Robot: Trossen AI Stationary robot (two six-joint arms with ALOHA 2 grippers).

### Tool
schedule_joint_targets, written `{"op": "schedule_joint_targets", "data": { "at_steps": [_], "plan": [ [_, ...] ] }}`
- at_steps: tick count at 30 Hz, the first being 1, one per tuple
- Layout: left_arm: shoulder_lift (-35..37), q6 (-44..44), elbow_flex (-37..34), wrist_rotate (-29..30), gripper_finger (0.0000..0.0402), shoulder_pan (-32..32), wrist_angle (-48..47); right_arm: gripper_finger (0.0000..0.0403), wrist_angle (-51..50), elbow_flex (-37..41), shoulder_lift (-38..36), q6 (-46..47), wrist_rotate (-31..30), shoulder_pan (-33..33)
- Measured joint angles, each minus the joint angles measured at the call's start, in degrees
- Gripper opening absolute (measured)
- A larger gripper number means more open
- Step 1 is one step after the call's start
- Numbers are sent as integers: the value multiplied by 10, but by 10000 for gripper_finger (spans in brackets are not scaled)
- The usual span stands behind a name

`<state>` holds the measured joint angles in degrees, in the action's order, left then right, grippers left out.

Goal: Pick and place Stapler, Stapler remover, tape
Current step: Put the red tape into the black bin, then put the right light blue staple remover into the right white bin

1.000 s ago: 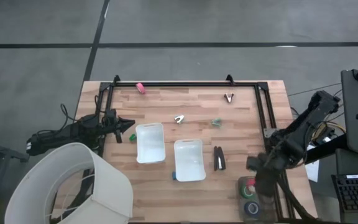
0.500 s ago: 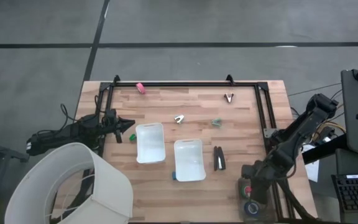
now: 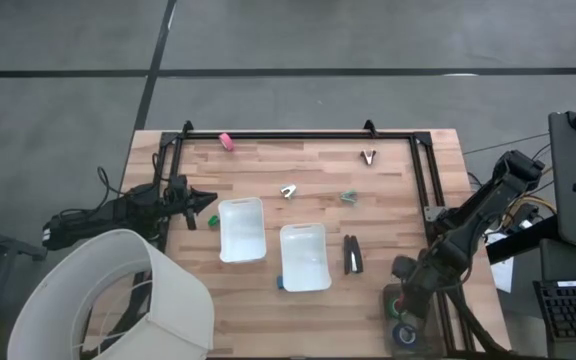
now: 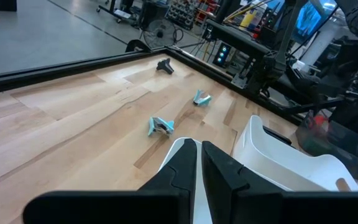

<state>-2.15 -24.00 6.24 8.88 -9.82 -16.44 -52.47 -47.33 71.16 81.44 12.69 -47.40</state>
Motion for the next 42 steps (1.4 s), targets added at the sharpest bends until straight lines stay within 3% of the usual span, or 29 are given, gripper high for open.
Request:
{"op": "schedule_joint_targets", "data": {
  "at_steps": [5, 16, 27, 34, 42],
  "plan": [
    [0, 0, 0, 0, 28, 0, 0, 210, -34, -1, -2, 31, 26, 0],
    [0, 0, 0, 0, 28, 0, 0, 206, -12, -12, -19, 16, 37, 1],
    [0, 0, 0, 0, 28, 0, 0, 203, -13, -42, -21, -124, -79, 39],
    [0, 0, 0, 0, 28, 0, 0, 203, -13, -49, -22, -264, -141, 136],
    [0, 0, 0, 0, 28, 0, 0, 203, -12, -50, -21, -447, -174, 322]
  ]
}}
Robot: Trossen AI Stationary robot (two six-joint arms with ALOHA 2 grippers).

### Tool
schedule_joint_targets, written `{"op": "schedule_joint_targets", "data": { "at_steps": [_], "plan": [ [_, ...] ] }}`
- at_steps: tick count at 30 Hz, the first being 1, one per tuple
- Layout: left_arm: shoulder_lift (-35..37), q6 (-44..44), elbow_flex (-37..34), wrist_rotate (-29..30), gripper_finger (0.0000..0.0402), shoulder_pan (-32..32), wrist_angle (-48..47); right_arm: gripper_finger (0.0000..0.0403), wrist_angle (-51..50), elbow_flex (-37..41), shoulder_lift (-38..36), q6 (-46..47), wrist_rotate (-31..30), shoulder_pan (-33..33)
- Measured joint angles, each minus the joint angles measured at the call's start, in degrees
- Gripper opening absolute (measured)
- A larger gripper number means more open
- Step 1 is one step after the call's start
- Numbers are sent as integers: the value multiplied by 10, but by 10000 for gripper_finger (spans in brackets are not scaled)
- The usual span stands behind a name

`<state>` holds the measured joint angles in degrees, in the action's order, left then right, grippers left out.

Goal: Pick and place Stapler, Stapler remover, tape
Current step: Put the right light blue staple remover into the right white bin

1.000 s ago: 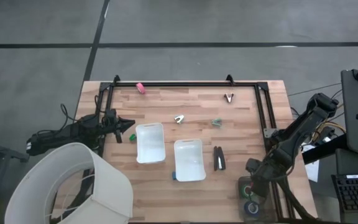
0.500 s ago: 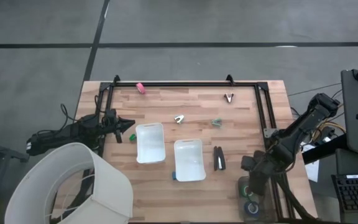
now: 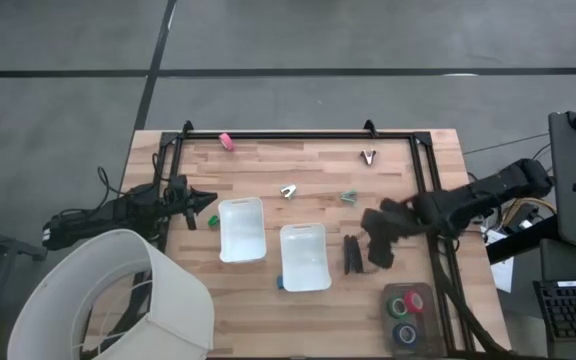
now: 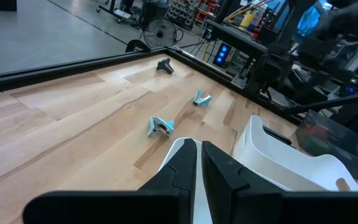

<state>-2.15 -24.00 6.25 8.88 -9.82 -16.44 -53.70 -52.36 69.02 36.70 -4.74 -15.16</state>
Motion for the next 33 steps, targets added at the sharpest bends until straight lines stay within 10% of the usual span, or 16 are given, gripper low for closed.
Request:
{"op": "schedule_joint_targets", "data": {
  "at_steps": [9, 18, 33],
  "plan": [
    [0, 0, 0, 0, 28, 0, 0, 203, 68, 0, 5, -205, -106, 170],
    [0, 0, 0, 0, 28, 0, 0, 203, 139, 2, 12, -308, -34, 293],
    [0, 0, 0, 0, 28, 0, 0, 191, 159, 30, 152, -357, -4, 311]
  ]
}}
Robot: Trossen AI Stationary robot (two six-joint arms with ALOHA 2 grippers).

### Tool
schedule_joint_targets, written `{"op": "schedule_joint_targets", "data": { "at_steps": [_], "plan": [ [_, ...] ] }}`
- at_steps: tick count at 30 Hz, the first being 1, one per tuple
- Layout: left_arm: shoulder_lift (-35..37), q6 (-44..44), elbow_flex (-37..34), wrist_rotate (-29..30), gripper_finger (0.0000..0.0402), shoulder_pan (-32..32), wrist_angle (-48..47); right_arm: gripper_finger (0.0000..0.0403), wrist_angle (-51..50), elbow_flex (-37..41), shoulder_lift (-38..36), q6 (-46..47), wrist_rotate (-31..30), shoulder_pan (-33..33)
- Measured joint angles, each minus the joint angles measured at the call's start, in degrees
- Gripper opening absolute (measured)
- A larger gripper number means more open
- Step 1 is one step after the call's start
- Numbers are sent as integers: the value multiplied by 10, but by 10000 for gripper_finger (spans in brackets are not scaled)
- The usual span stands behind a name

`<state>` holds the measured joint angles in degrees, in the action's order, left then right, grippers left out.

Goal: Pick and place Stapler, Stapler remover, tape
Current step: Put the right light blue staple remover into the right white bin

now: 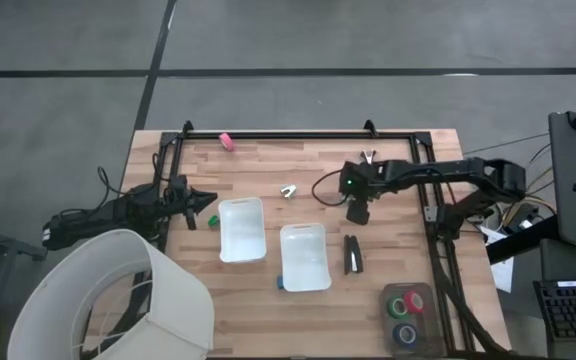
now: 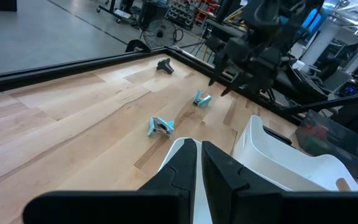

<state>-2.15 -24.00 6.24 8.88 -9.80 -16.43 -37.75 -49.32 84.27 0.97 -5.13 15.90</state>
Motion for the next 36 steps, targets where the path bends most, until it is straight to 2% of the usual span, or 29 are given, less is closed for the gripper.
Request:
{"op": "schedule_joint_targets", "data": {
  "at_steps": [5, 12, 24, 28, 33, 36],
  "plan": [
    [0, 0, 0, 0, 28, 0, 0, 168, 2, 0, 23, -14, -40, 0],
    [0, 0, 0, 0, 28, 0, 0, 138, 12, 0, 40, -16, -39, 0],
    [0, 0, 0, 0, 28, 0, 0, 112, 17, 3, 68, -19, -38, 0],
    [0, 0, 0, 0, 28, 0, 0, 82, 23, 3, 63, -25, -38, 0],
    [0, 0, 0, 0, 28, 0, 0, 24, 18, 3, 63, -27, -34, 0],
    [0, 0, 0, 0, 28, 0, 0, 12, 17, 3, 65, -27, -34, 0]
  ]
}}
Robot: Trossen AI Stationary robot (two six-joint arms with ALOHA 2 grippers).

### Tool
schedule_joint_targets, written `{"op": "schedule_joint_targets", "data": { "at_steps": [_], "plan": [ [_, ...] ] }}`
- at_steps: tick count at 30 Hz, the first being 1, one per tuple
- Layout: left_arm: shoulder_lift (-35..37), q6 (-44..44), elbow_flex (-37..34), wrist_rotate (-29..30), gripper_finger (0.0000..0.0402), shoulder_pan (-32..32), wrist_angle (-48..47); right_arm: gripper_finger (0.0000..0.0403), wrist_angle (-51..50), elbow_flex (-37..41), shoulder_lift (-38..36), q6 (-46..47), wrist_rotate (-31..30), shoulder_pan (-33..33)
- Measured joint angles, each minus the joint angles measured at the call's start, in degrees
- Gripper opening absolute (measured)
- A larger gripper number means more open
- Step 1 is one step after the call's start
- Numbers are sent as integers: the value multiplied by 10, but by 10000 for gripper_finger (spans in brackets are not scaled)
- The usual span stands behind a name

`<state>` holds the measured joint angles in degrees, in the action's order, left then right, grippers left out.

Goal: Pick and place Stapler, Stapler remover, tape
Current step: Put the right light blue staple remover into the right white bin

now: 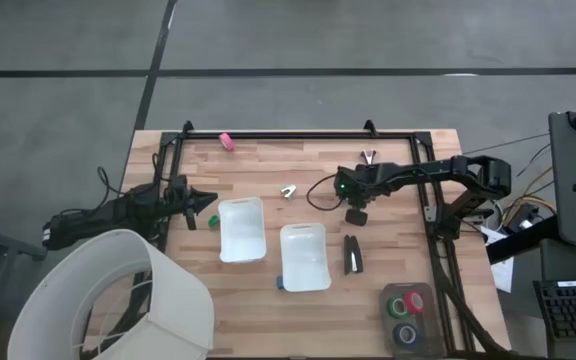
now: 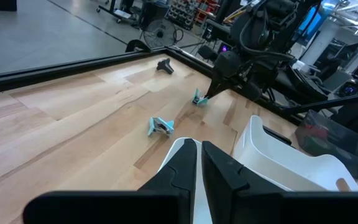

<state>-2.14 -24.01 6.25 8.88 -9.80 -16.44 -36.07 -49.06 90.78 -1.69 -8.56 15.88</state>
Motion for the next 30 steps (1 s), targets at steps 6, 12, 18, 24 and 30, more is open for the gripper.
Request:
{"op": "schedule_joint_targets", "data": {
  "at_steps": [6, 12, 18, 24, 30],
  "plan": [
    [0, 0, 0, 0, 28, 0, 0, 8, -10, -1, -16, 20, 2, -20],
    [0, 0, 0, 0, 28, 0, 0, 8, -10, -9, -64, 56, 11, -71],
    [0, 0, 0, 0, 28, 0, 0, 8, -3, -14, -116, 99, 11, -141],
    [0, 0, 0, 0, 28, 0, 0, 8, 25, -20, -149, 138, 10, -199],
    [0, 0, 0, 0, 28, 0, 0, 8, 113, -24, -149, 147, 11, -258]
  ]
}}
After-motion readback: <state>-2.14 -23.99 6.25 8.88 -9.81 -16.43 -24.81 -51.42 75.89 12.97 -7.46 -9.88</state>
